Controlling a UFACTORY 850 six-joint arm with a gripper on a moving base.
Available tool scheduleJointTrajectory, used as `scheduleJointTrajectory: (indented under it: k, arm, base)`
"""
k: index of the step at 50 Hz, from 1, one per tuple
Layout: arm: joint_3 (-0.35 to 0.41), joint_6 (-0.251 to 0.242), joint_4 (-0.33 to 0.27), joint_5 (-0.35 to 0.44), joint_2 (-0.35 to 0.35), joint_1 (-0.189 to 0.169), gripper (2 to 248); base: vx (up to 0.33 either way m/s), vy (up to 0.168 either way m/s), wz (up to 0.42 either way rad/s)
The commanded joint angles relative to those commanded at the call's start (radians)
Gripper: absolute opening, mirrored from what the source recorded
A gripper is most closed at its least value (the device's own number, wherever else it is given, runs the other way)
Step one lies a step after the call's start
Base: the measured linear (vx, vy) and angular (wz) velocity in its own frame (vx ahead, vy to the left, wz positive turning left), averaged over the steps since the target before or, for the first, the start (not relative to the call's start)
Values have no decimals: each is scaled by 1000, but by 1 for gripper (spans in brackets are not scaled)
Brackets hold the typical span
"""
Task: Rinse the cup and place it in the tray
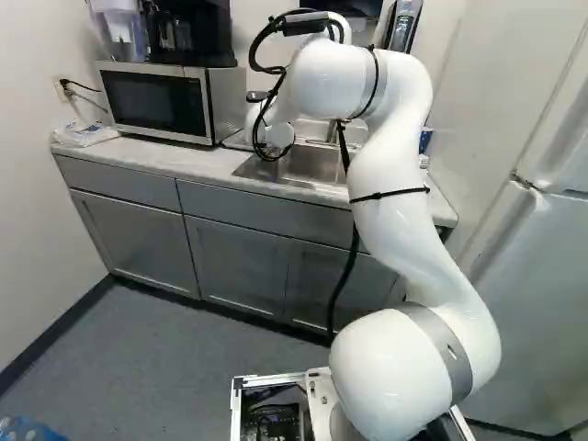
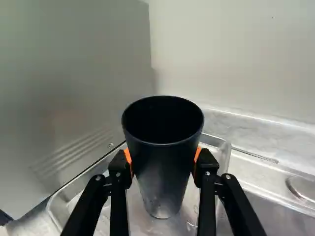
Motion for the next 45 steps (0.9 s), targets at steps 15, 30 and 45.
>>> scheduleJointTrajectory:
  k: [15,30,45]
  arm:
    - [0,0,0,-1,0,0,126]
    - [0,0,0,-1,0,0,210]
    - [-3,0,0,-1,12,0,247]
  base:
    - [0,0,0]
    - [0,0,0]
    - [0,0,0]
